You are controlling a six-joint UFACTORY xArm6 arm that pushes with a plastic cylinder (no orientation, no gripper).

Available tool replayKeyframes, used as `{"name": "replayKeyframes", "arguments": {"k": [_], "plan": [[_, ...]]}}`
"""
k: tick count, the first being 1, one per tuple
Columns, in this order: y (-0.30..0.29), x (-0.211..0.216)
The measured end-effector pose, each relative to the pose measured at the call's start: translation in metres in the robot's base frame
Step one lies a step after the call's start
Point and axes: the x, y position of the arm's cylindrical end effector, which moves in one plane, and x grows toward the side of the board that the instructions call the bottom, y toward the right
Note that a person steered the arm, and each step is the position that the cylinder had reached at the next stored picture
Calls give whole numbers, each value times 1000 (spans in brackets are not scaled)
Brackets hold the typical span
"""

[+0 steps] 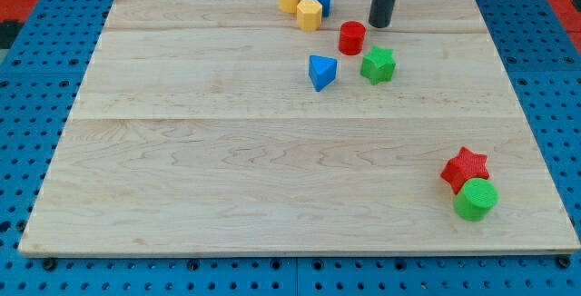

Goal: Place the red circle to the top left of the green star

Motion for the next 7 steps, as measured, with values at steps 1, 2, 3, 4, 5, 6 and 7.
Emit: {"name": "replayKeyframes", "arguments": {"k": [1, 2, 3, 4, 5, 6, 7], "plan": [[-31, 3], [-37, 15], [-36, 30], [-23, 39], [1, 40], [-33, 40], [-82, 40]]}}
